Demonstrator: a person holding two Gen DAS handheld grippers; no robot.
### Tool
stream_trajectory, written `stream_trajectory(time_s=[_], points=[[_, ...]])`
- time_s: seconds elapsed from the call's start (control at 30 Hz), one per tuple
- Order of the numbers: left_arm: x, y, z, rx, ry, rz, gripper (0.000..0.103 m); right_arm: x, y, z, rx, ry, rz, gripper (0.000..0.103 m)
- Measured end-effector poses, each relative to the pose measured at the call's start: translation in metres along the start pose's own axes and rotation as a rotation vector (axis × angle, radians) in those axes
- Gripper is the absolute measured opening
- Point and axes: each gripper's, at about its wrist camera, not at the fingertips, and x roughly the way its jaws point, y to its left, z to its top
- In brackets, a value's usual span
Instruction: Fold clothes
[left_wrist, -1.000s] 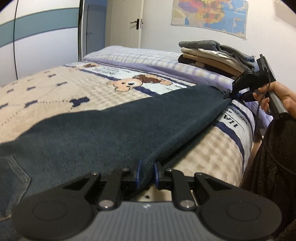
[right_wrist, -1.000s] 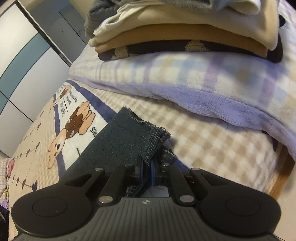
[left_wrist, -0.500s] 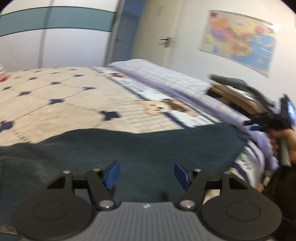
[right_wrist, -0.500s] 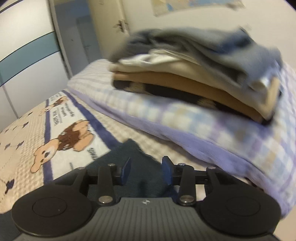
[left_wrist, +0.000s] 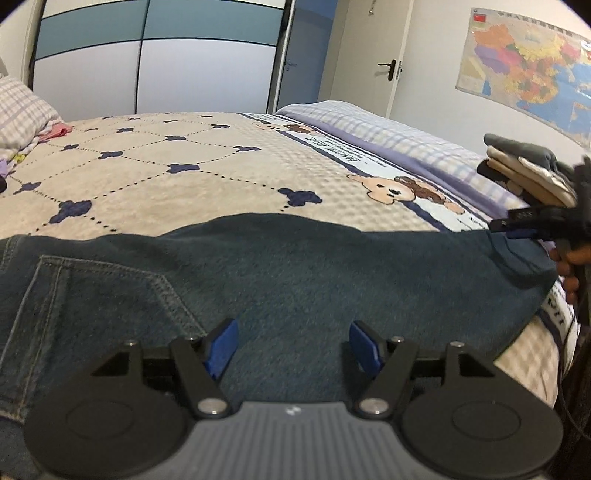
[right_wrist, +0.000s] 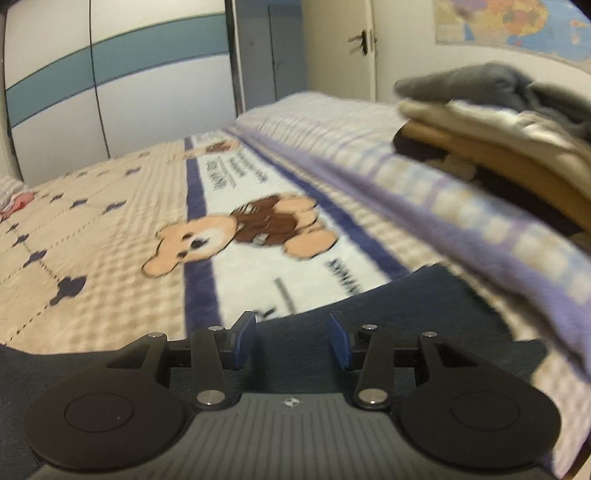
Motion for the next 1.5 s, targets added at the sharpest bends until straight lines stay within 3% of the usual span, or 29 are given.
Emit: stream_trajectory(time_s=[0.13,0.4,0.63,0.83,1.23,1.4,1.5], points=[[-0.008,0.003,-0.006,0.029,-0.003,-0.007,0.069,0.018,-0.003,-0.001,0.013,0.045,-0.038,0.047],[-0.029,0.015,-0.013,0.02,-0.008,-0.046,0.069,0.022,-0.043,-0.003,0.036,0.008,-0.118,0.056],[-0.048,0.025,-0.007,-0.024,-0.06,0.023,0.079,0.004,-0.072,-0.009,0.087,-0.011,-0.219,0.057],[-0.045,0.025,0.006,-0.02,-0.107,0.064,0.084,-0.015,-0.078,-0.01,0.196,-0.026,-0.17,0.057],[-0.039,0.049,0.018,-0.003,-0.15,0.268,0.09,-0.019,0.005,-0.008,0.052,-0.041,-0.013,0.057],[-0.042,0.078,0.016,-0.102,-0.169,0.332,0.09,-0.014,0.039,-0.011,0.0,-0.017,0.05,0.057],[-0.045,0.088,0.011,-0.144,-0.181,0.319,0.09,-0.009,0.052,-0.014,-0.015,-0.001,0.063,0.057]])
